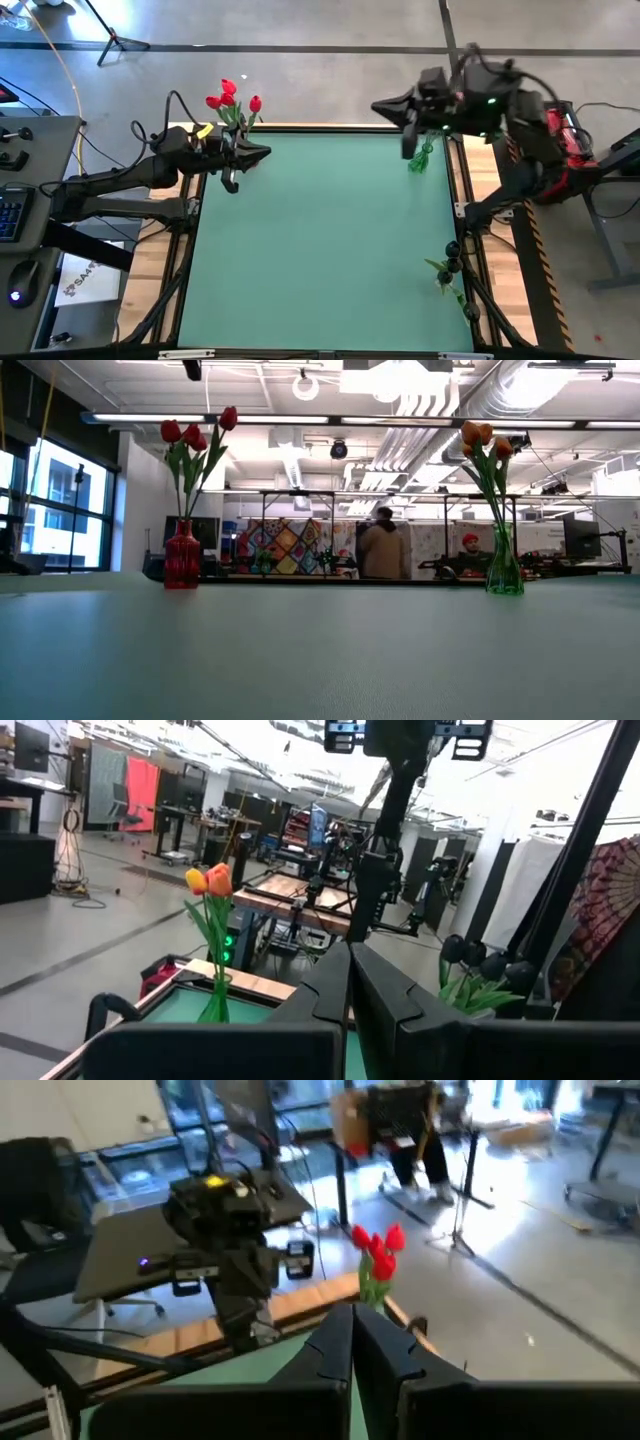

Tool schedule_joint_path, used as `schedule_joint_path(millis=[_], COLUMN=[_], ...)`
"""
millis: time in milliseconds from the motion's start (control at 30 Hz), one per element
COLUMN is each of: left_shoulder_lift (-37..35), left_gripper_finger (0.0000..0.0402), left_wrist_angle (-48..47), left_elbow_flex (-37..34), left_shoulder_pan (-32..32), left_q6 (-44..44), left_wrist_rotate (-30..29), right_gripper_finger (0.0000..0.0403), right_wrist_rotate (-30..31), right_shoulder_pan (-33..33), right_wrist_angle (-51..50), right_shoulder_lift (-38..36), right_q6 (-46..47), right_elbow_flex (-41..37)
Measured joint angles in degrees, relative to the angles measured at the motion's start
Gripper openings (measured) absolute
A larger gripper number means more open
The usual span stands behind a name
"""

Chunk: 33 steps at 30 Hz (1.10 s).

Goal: Sort flowers into vase by color
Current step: Return to Home Position

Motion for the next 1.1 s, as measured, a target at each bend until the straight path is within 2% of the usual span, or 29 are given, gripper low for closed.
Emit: schedule_joint_path(millis=[300,467,600,800,967,1033,1100], left_shoulder_lift=[1.3,5.0,8.2,9.4,9.6,9.5,9.2], left_gripper_finger=[0.0,0.0,0.0,0.0,0.0,0.0,0.0], left_wrist_angle=[-2.1,-0.6,2.3,2.9,-0.2,1.7,5.0], left_elbow_flex=[0.0,0.0,-0.1,-0.1,-0.4,-2.1,-4.4], left_shoulder_pan=[0.0,0.0,0.0,0.0,0.0,0.0,0.0], left_q6=[-0.6,-1.1,-1.2,-1.7,-1.2,-1.3,-2.7], left_wrist_rotate=[-3.7,-4.0,-4.0,-4.0,-4.0,-4.0,-4.0], right_gripper_finger=[0.0,0.0,0.0,0.0,0.0,0.0,0.0], right_wrist_rotate=[1.7,3.2,3.2,-4.0,-12.2,-13.4,-13.8], right_shoulder_pan=[-2.0,-3.1,-4.2,-6.4,-7.4,-7.4,-7.4], right_wrist_angle=[-9.8,-8.1,0.2,16.3,40.5,51.0,57.5], right_shoulder_lift=[-4.4,-11.0,-20.8,-32.9,-39.4,-41.8,-44.3], right_q6=[-0.4,-0.5,0.1,2.1,4.5,4.5,3.9], right_elbow_flex=[-0.3,-7.8,-20.4,-46.4,-69.5,-76.9,-83.4])
